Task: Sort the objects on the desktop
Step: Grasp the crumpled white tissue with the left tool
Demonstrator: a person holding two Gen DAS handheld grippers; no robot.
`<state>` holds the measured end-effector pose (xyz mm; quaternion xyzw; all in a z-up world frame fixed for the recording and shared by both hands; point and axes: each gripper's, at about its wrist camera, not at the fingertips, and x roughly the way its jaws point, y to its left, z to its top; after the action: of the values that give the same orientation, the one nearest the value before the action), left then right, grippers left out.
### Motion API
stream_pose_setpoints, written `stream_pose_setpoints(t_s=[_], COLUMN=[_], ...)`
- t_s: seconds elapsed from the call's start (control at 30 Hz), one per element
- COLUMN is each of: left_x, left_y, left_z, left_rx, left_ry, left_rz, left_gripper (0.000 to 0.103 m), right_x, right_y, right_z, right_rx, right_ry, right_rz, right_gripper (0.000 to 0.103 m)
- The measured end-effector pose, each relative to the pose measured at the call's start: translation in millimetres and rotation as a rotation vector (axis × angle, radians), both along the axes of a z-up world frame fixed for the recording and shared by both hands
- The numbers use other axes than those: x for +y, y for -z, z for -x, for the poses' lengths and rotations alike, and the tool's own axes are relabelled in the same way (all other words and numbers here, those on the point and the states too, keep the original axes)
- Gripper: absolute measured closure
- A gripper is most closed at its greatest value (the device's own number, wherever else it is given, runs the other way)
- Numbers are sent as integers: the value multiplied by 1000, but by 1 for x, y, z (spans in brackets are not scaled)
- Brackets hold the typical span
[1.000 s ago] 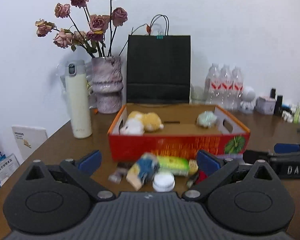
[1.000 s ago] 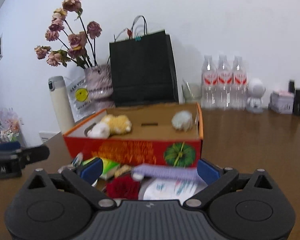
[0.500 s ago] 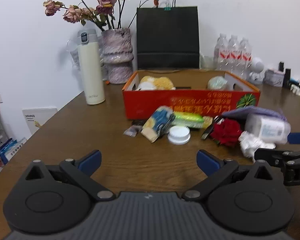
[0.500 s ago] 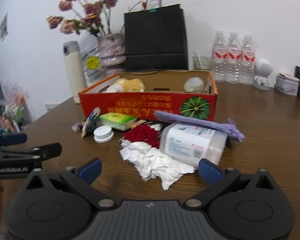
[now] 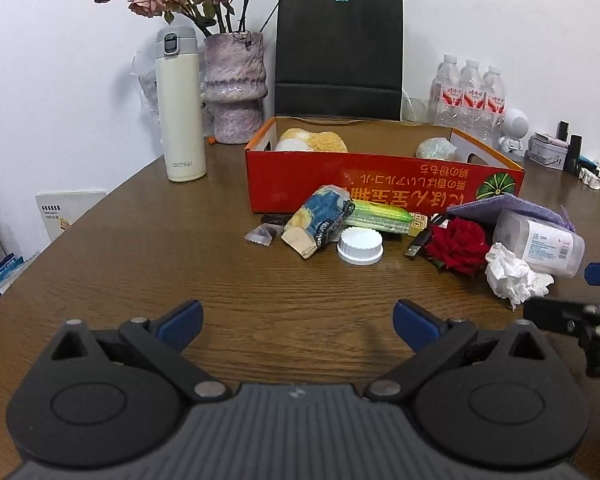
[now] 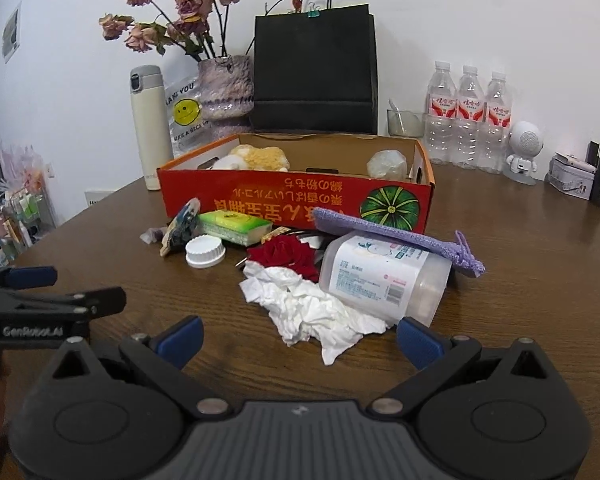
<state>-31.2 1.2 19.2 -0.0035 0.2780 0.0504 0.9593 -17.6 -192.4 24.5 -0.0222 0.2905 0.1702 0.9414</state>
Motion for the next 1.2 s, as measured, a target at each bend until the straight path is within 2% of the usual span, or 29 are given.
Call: stream_pose_setpoints(t_s=[0.17,0.37,0.47,0.57,0.63,0.7,0.8,0.83,0.87,0.9,0.93,0.97,1.03,1.1,1.13,1.17,1.2], left_x=[-5,-17,-29,-45,-64,-85,-98,-97,-95,-93,-90,-89,-88,-86,-82,-79,-75], left_y=[1,2,-4,-7,-4,-2,4,6,9,10,10,10,9,9,7,4,1], left_z=[1,-10,-18,-34,-48,-60,-69,-71,-71,-71,-69,-65,-55,-48,-43,-38,-33], left_rx=[13,39,21,31,40,63,100,114,128,134,125,115,92,96,101,106,116], left_ry=[4,81,170,285,369,405,421,416,413,411,406,412,413,419,415,411,404], left_rz=[-5,8,23,131,151,111,122,141,165,186,194,183,119,82,76,78,78], left_gripper=[0,0,0,0,0,9,38,66,83,83,87,89,91,92,93,93,93], right_x=[-5,-29,-41,-52,-60,-70,-75,-72,-69,-66,-62,-58,-51,-47,-47,-48,-52], right_y=[-2,-12,-16,-15,-15,-16,-17,-16,-15,-14,-11,-8,-3,0,2,3,4], right_z=[15,13,-4,-18,-28,-38,-55,-63,-69,-74,-80,-86,-93,-94,-93,-90,-86], right_rx=[-39,-113,-88,-60,-35,-13,21,45,64,73,85,104,124,127,117,103,93], right_ry=[-19,-7,64,118,142,163,195,187,181,179,167,160,179,166,160,150,140], right_rz=[8,-67,-81,-94,-119,-164,-197,-183,-173,-174,-178,-182,-169,-177,-185,-182,-196], right_gripper=[0,4,11,11,11,10,8,8,8,8,8,8,8,12,20,33,37])
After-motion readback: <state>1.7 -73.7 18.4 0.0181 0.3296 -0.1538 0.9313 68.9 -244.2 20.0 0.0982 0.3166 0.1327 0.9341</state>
